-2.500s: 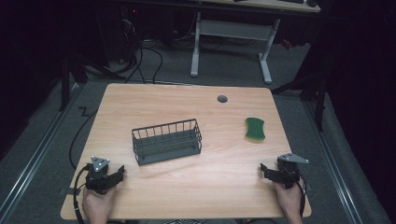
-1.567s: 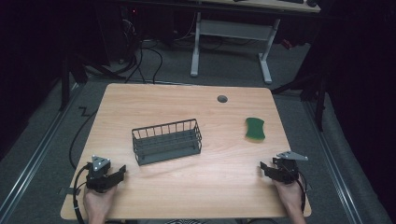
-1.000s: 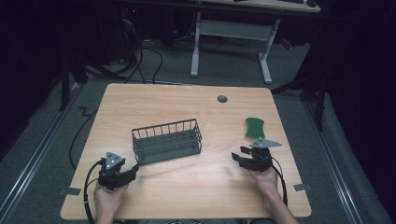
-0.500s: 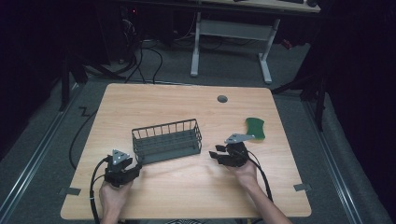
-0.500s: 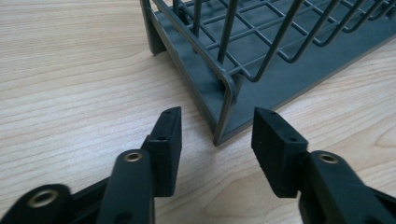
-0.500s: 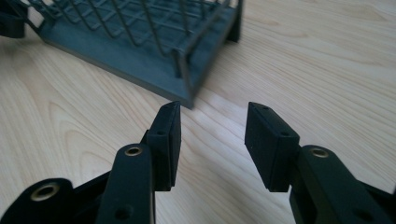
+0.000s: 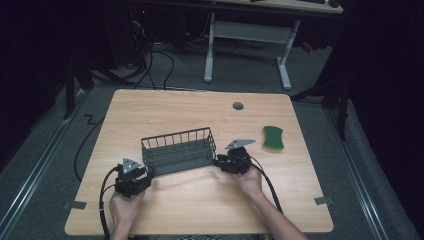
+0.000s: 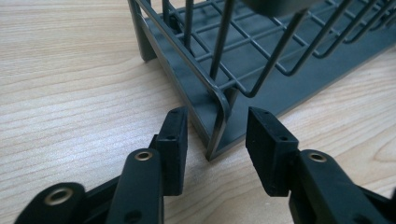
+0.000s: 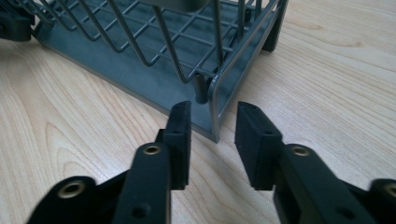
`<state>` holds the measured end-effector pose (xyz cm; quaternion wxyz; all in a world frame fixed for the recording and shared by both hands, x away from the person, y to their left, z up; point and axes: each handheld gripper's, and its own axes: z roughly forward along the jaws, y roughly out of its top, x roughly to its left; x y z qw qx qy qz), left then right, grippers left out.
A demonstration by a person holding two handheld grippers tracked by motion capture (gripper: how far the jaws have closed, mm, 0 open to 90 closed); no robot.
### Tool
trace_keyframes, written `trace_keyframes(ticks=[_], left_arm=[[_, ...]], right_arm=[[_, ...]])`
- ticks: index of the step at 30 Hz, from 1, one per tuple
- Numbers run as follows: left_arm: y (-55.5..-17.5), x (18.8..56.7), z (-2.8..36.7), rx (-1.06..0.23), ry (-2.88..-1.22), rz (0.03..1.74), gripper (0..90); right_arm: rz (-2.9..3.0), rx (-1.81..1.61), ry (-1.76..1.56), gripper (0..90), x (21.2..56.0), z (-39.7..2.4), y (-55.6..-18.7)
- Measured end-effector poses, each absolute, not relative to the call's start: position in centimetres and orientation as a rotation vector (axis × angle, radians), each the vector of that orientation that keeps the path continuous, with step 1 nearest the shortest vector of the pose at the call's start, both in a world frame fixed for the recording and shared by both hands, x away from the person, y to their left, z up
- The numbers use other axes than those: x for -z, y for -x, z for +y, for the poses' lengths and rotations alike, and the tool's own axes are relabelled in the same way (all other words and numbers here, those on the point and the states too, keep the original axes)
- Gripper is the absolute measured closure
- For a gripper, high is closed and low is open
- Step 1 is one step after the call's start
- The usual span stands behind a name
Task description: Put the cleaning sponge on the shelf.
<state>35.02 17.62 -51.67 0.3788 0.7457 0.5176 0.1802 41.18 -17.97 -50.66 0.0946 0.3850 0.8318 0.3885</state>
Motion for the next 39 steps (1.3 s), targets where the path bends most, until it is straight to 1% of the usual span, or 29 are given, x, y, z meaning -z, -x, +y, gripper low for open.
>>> trace_keyframes(ticks=[3,4,8,13,18,30,39], left_arm=[[-35.0,51.7,17.6,-0.459,-1.901,1.323,62.9],[-35.0,51.7,17.6,-0.457,-1.901,1.324,65.6],[-35.0,51.7,17.6,-0.468,-1.906,1.319,72.7],[-35.1,51.8,17.5,-0.468,-1.913,1.32,79.0],[-35.2,51.5,17.4,-0.491,-1.914,1.317,84.3],[-35.9,51.3,16.4,-0.509,-1.968,1.283,86.4],[-37.4,50.9,14.8,-0.467,-1.996,1.252,86.4]], right_arm=[[2.472,-1.145,-1.136,72.9,50.7,-17.8,-41.2],[2.471,-1.139,-1.126,75.6,50.8,-17.6,-41.1],[2.459,-1.135,-1.115,80.2,50.7,-17.6,-41.1],[2.455,-1.129,-1.104,85.4,50.5,-17.7,-41.0],[2.454,-1.124,-1.094,86.3,50.5,-17.8,-41.0],[2.433,-1.115,-1.131,86.5,50.4,-18.4,-41.2],[2.394,-1.115,-1.182,86.5,50.2,-20.0,-41.5]])
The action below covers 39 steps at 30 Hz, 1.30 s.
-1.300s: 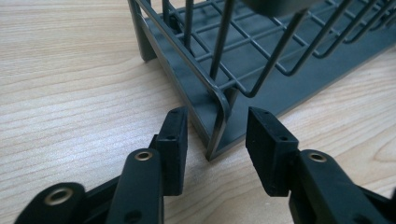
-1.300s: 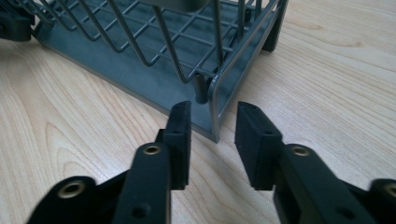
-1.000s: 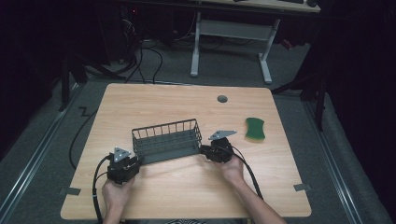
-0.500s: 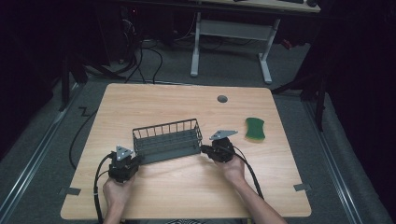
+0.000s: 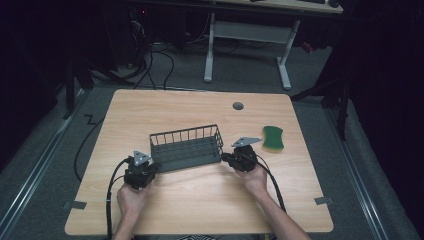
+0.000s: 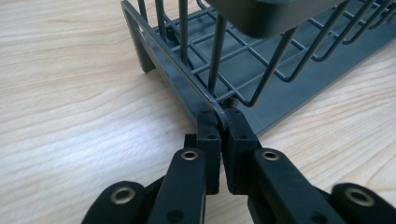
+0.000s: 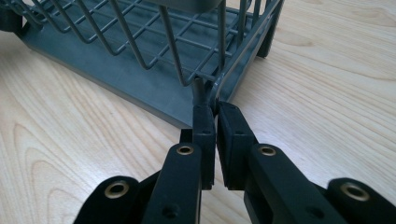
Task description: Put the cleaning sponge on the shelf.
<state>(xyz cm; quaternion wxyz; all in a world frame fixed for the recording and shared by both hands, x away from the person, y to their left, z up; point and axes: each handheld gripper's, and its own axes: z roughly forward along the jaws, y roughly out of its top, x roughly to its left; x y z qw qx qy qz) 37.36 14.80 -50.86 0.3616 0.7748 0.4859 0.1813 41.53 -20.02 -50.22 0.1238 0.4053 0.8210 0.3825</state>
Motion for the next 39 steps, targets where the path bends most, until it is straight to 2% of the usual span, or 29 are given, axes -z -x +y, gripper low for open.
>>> trace_keyframes(ticks=[16,32,39], left_arm=[[-40.8,50.3,11.5,-0.414,-1.984,1.226,86.4],[-42.8,50.7,10.4,-0.418,-1.948,1.265,86.2],[-43.0,50.8,10.5,-0.409,-1.933,1.274,85.8]], right_arm=[[2.278,-1.118,-1.357,86.5,49.7,-23.3,-43.4],[2.205,-1.093,-1.467,86.6,49.9,-23.3,-47.3],[2.199,-1.088,-1.474,86.6,49.9,-23.1,-47.8]])
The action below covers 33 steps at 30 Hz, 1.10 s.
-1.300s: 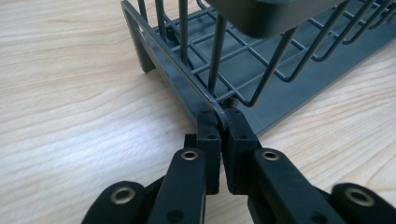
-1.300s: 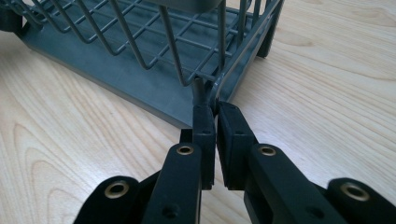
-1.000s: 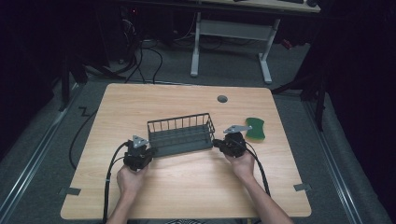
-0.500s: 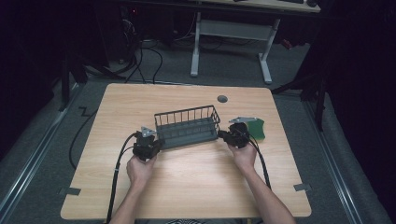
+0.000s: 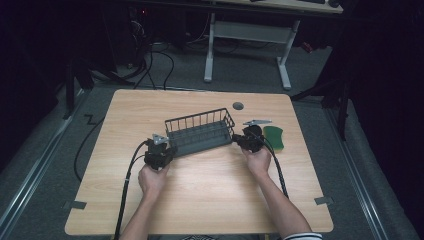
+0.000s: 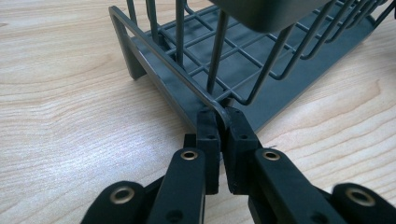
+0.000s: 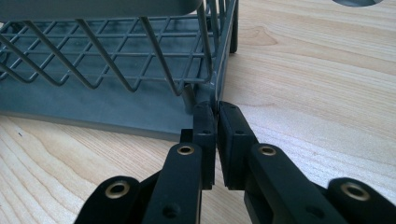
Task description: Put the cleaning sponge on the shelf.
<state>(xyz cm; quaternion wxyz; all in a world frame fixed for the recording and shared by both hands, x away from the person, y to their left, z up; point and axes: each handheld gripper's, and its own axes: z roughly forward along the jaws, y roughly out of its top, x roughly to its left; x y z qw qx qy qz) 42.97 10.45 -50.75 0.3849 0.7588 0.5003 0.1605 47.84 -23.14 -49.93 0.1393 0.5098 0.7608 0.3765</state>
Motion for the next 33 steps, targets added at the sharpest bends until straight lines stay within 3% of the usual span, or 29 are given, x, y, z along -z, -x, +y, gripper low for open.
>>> trace_keyframes(ticks=[12,14,15,16,17,22,27,33], left_arm=[[-43.8,50.8,9.9,-0.391,-1.95,1.244,85.4],[-43.9,50.9,10.0,-0.38,-1.953,1.244,84.6],[-43.9,51.0,10.1,-0.37,-1.948,1.241,82.6],[-43.9,51.0,10.1,-0.37,-1.948,1.241,77.3],[-43.7,50.9,10.5,-0.35,-1.928,1.243,70.6],[-42.8,50.4,11.8,-0.384,-1.894,1.263,49.0],[-41.9,50.8,12.8,-0.4,-1.899,1.264,42.4],[-41.3,51.6,13.4,-0.438,-1.932,1.275,40.3]], right_arm=[[2.201,-1.046,-1.466,86.0,49.8,-23.8,-48.0],[2.2,-1.046,-1.474,82.5,49.8,-23.8,-48.0],[2.199,-1.051,-1.48,76.0,49.8,-23.8,-48.0],[2.199,-1.051,-1.48,76.0,49.8,-23.8,-48.0],[2.2,-1.049,-1.482,63.9,49.8,-23.9,-48.0],[2.17,-1.021,-1.468,48.2,49.7,-24.6,-47.3],[2.167,-0.991,-1.482,40.6,49.7,-25.7,-46.5],[2.165,-0.951,-1.463,40.0,49.1,-26.6,-45.7]])
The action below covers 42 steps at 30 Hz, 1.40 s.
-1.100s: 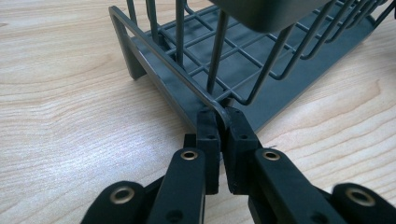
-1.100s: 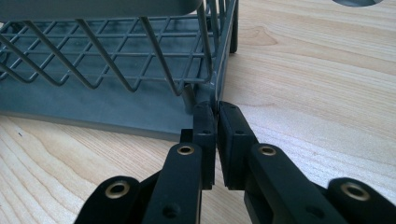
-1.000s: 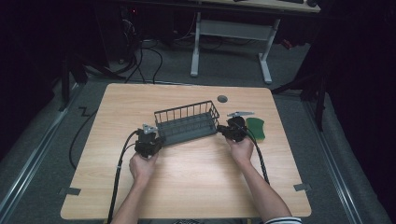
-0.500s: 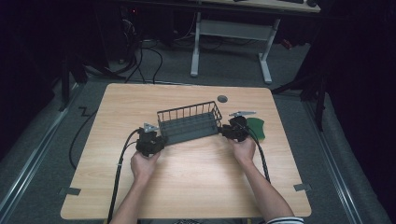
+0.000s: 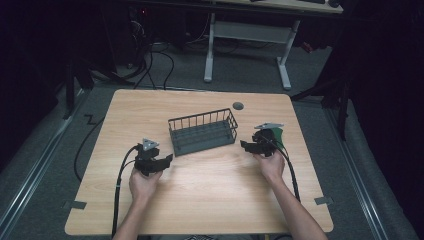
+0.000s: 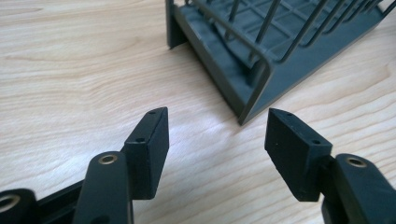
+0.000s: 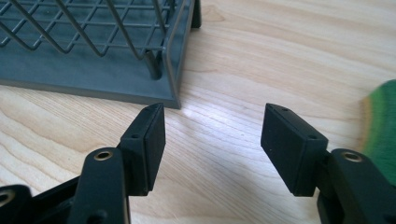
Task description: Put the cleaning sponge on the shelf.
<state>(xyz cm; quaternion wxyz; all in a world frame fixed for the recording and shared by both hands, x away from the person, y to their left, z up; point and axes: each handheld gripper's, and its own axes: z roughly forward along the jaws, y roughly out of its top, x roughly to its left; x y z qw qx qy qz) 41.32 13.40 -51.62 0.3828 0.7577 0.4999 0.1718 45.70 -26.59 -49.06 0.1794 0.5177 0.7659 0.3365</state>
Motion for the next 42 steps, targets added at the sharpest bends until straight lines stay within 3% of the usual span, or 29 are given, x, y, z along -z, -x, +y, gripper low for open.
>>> trace_keyframes(ticks=[17,27,42], left_arm=[[-39.6,53.1,16.6,-0.511,-1.944,1.357,38.9],[-38.6,53.6,17.2,-0.568,-1.939,1.348,35.8],[-38.6,53.6,16.9,-0.589,-1.957,1.349,33.0]], right_arm=[[1.997,-0.918,-1.547,32.5,46.2,-30.8,-44.5],[1.995,-0.924,-1.563,35.2,46.1,-32.5,-44.5],[1.909,-0.797,-1.796,29.7,47.3,-36.0,-47.6]])
